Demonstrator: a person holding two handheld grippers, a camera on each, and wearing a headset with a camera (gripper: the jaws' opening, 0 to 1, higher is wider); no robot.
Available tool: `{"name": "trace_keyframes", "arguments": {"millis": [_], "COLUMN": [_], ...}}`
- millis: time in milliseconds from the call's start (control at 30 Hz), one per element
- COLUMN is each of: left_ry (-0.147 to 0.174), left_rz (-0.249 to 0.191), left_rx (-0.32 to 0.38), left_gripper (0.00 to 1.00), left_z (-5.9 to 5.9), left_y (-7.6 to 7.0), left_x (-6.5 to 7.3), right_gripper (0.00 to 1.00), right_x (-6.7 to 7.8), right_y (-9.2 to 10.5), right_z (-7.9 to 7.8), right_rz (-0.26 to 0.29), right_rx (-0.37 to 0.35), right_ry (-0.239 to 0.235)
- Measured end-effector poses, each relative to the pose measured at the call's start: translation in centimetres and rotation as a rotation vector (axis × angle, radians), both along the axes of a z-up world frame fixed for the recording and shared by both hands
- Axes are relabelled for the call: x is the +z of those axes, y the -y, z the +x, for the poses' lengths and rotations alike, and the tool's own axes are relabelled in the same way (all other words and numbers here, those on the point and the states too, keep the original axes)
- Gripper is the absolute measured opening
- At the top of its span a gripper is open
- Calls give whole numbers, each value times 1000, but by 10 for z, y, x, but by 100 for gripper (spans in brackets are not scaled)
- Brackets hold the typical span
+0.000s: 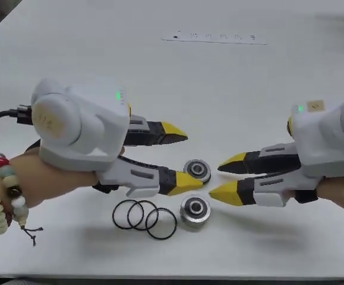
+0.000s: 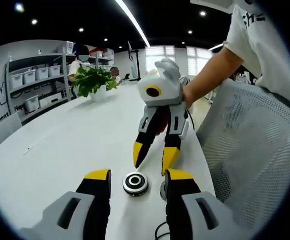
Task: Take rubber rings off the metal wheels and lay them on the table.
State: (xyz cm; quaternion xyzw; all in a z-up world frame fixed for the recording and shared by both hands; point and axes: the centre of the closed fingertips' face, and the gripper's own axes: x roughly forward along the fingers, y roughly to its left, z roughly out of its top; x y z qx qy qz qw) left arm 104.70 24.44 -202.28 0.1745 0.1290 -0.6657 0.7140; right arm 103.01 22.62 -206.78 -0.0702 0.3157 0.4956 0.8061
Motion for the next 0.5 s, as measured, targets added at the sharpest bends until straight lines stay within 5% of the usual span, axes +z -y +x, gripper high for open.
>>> {"name": "trace_keyframes", "arguments": {"millis": [500], "left_ry": [-19], "left_rz": [47], "left_rx": [-35], "left_gripper": [26], "left_z": [3], "left_y": [11], "left_x": [-25], "right_gripper": [25], "right_x": [-6], "right_y": [0], "right_z": [7], "right_rz": [-12], "right_rx": [6], "right_ry": [5]}}
